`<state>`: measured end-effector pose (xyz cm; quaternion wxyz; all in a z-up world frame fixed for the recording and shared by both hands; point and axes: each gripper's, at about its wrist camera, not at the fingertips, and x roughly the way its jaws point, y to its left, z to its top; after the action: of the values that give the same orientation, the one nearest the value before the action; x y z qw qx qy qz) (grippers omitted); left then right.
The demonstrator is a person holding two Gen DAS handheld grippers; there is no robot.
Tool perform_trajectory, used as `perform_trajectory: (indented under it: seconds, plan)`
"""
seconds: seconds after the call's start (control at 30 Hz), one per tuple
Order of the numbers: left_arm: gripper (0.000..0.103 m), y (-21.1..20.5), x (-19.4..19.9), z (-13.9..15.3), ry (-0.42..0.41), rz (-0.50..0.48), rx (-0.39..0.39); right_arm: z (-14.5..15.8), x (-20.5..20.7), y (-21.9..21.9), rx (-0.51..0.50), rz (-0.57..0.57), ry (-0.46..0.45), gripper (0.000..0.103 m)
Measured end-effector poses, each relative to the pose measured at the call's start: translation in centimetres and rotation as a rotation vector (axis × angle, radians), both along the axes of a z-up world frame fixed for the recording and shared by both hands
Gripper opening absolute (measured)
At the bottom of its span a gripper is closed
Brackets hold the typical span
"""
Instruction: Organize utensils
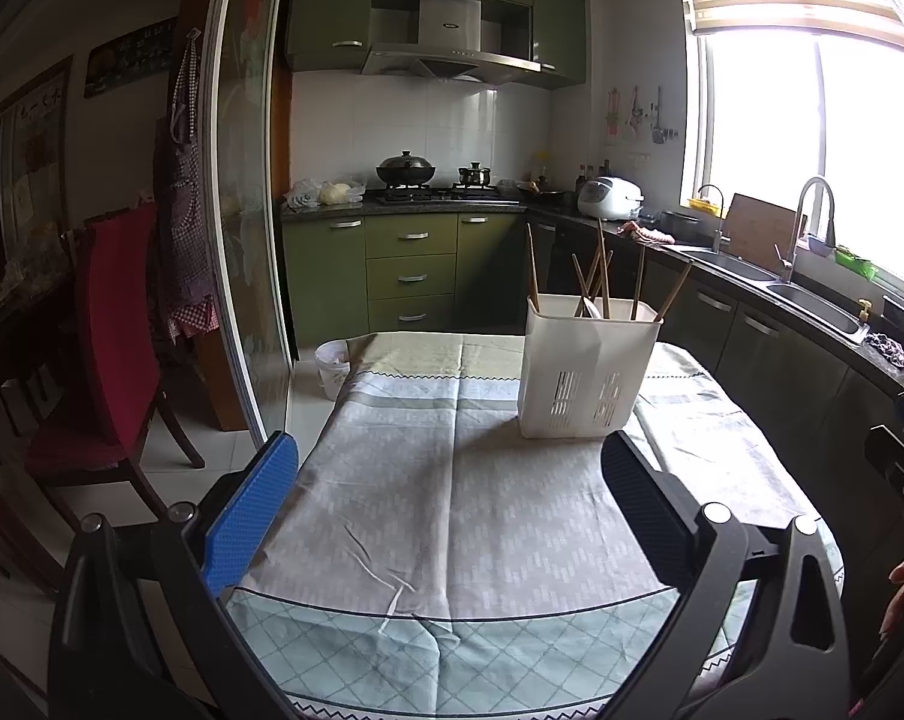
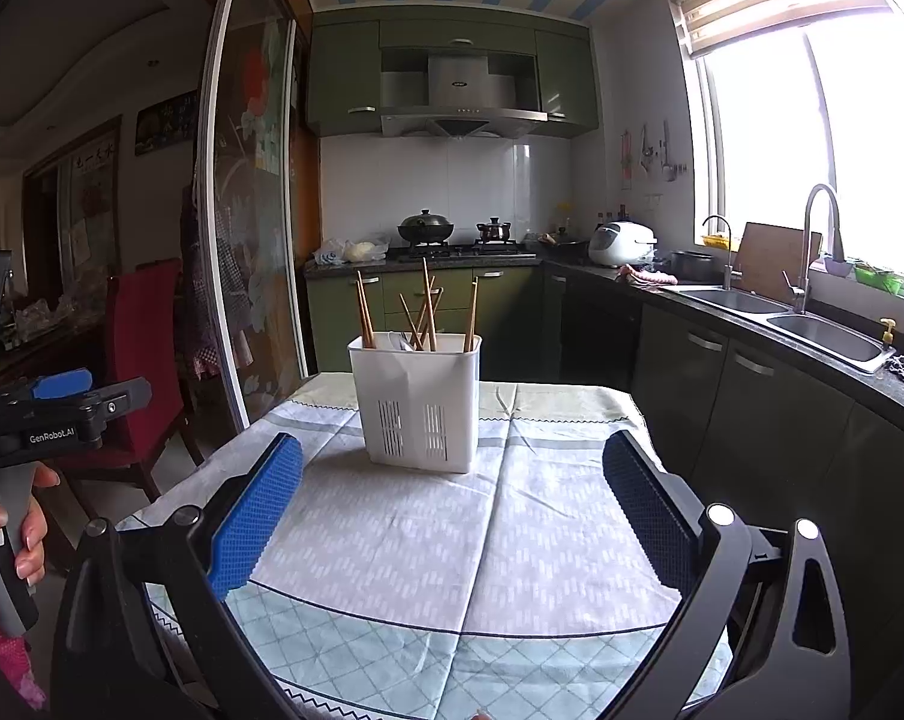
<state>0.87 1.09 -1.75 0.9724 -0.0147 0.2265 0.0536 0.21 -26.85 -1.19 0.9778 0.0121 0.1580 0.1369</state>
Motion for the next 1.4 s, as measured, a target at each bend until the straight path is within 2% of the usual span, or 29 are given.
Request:
perform_trajectory:
  seconds: [1.4]
  plan:
    - [0.096,0.57,0.39,0.00,0.007,-0.002,0.005,-0.78,0.42,0.22,0.006,0.010,0.017,0.099]
